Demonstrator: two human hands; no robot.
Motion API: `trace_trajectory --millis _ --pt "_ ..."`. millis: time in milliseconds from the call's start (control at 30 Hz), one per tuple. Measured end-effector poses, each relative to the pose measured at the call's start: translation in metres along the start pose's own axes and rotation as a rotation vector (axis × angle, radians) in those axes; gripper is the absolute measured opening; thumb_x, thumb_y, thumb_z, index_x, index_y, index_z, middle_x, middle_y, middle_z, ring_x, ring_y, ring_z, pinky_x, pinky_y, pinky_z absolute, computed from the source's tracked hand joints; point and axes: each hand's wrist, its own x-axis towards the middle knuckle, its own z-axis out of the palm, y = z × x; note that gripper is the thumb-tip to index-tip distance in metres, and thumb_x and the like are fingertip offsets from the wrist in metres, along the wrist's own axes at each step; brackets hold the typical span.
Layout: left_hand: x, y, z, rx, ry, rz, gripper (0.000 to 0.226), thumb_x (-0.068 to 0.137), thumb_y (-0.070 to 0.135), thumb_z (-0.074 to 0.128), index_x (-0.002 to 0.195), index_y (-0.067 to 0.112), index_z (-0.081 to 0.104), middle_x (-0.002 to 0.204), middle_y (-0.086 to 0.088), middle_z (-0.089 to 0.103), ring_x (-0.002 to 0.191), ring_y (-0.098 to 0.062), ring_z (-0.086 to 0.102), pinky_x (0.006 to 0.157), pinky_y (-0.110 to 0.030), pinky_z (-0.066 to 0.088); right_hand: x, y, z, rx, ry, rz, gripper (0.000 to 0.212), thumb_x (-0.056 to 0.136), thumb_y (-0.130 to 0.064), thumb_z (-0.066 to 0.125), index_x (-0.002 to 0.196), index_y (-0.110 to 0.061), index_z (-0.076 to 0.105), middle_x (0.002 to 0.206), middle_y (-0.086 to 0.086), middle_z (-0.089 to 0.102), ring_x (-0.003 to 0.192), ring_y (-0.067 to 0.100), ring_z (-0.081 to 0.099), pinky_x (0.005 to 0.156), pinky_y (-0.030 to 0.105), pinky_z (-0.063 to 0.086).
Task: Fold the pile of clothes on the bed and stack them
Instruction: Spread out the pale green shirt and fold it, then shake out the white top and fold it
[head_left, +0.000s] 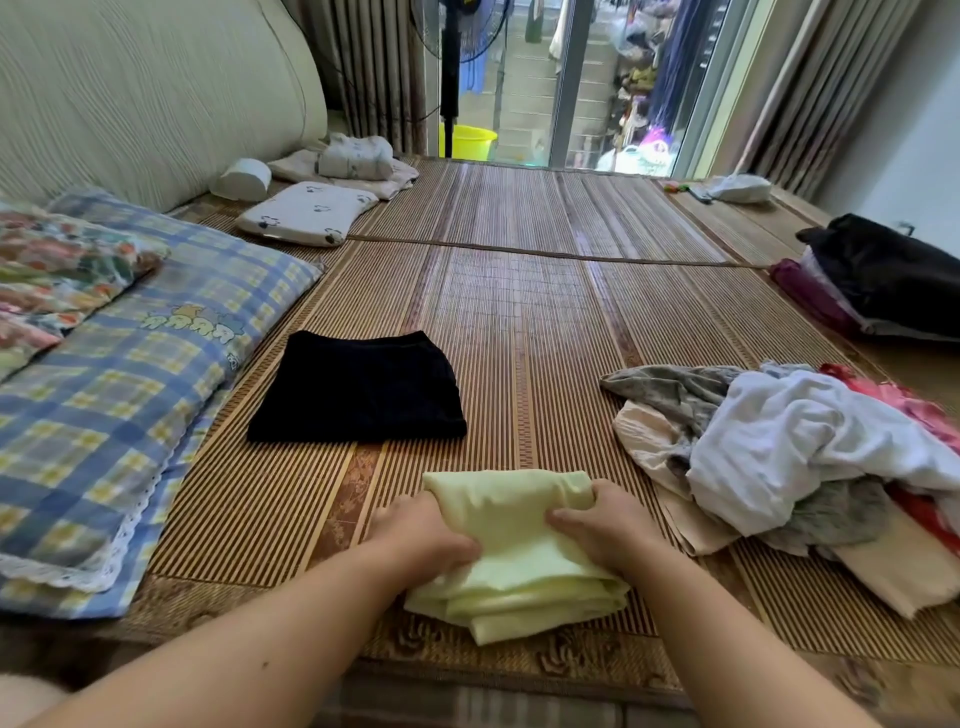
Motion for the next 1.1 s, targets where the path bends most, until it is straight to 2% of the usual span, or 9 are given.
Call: trace_trajectory --millis 133,267,400,567,667,767,900,1000,1100 --pt "0.000 -0.002 -0.009 -0.428 0.010 0.064 0.065 0.084 0.033 0.069 0.128 0.018 0.023 0.094 0.006 0.051 0.079 -0.009 0.056 0.059 -0.019 0.047 -0.003 0.005 -0.002 0.156 0.057 -0.080 0.067 0.080 -0.035 0.075 0.129 -0.019 0.033 0.104 -0.004 0.052 0.082 0.006 0.053 0.066 0.020 0.044" --pt "-0.002 -0.014 -0.011 -0.501 -0.106 0.250 0.103 0.083 0.017 0.072 0.147 0.045 -0.005 0.118 0.009 0.039 0.078 -0.003 0.055 0.061 -0.015 0.051 -0.008 0.006 -0.002 0.338 -0.195 -0.134 0.116 0.070 -0.013 0.083 0.149 -0.041 0.003 0.129 -0.002 0.035 0.115 0.023 0.051 0.097 0.036 0.047" --pt "0.006 -0.022 -0.018 -0.576 -0.203 0.304 0.096 0.079 0.002 0.068 0.144 0.055 0.020 0.118 0.007 0.049 0.087 -0.019 0.067 0.068 -0.028 0.059 0.001 -0.012 0.004 0.365 -0.245 -0.167 0.099 0.070 -0.003 0.078 0.144 -0.046 0.030 0.135 -0.005 0.035 0.112 0.019 0.050 0.092 0.034 0.048" --pt "0.042 -0.041 -0.070 -0.586 0.034 0.365 0.091 0.068 0.010 0.066 0.145 0.042 0.028 0.131 0.007 0.044 0.101 -0.013 0.059 0.081 -0.023 0.055 0.036 -0.084 0.014 0.450 -0.240 -0.323 0.081 0.076 0.002 0.072 0.136 -0.044 0.043 0.123 -0.007 0.040 0.103 0.018 0.054 0.072 0.024 0.056" --pt "0.079 -0.060 -0.119 -0.654 0.120 0.385 0.089 0.065 0.013 0.064 0.144 0.038 0.032 0.125 0.010 0.046 0.093 -0.018 0.062 0.072 -0.027 0.058 0.071 -0.143 0.032 0.394 -0.144 -0.448 0.083 0.076 0.001 0.073 0.143 -0.035 0.040 0.125 -0.005 0.042 0.105 0.018 0.052 0.086 0.025 0.052" --pt "0.123 -0.078 -0.163 -0.495 0.237 0.371 0.087 0.070 0.011 0.066 0.143 0.042 0.030 0.120 0.004 0.045 0.087 -0.022 0.060 0.061 -0.017 0.052 0.110 -0.190 0.056 0.324 -0.133 -0.493 0.086 0.076 -0.004 0.074 0.147 -0.035 0.035 0.127 -0.004 0.039 0.110 0.017 0.048 0.096 0.029 0.043" --pt "0.175 -0.099 -0.181 0.035 0.268 0.074 0.089 0.070 0.032 0.068 0.144 0.051 0.021 0.151 -0.007 0.001 0.135 -0.036 0.027 0.111 -0.040 0.029 0.161 -0.220 0.096 -0.056 -0.171 -0.425 0.090 0.078 -0.014 0.071 0.151 -0.033 0.021 0.147 0.009 0.028 0.125 0.028 0.042 0.109 0.040 0.037" --pt "0.201 -0.100 -0.174 0.421 0.238 0.155 0.107 0.061 0.080 0.047 0.148 0.047 -0.006 0.148 0.009 -0.043 0.141 -0.026 -0.031 0.111 -0.051 -0.017 0.187 -0.214 0.115 -0.527 -0.144 -0.429 0.104 0.075 -0.049 0.064 0.151 -0.038 -0.006 0.157 0.001 -0.026 0.145 0.032 -0.007 0.115 0.055 0.001" --pt "0.217 -0.098 -0.169 0.600 0.103 0.203 0.131 0.047 0.101 0.026 0.148 0.031 -0.022 0.156 0.008 -0.030 0.141 -0.016 -0.031 0.110 -0.051 -0.018 0.207 -0.201 0.118 -0.718 -0.176 -0.577 0.116 0.067 -0.083 0.045 0.147 -0.033 -0.022 0.155 -0.010 -0.032 0.141 0.021 -0.031 0.101 0.054 -0.026"
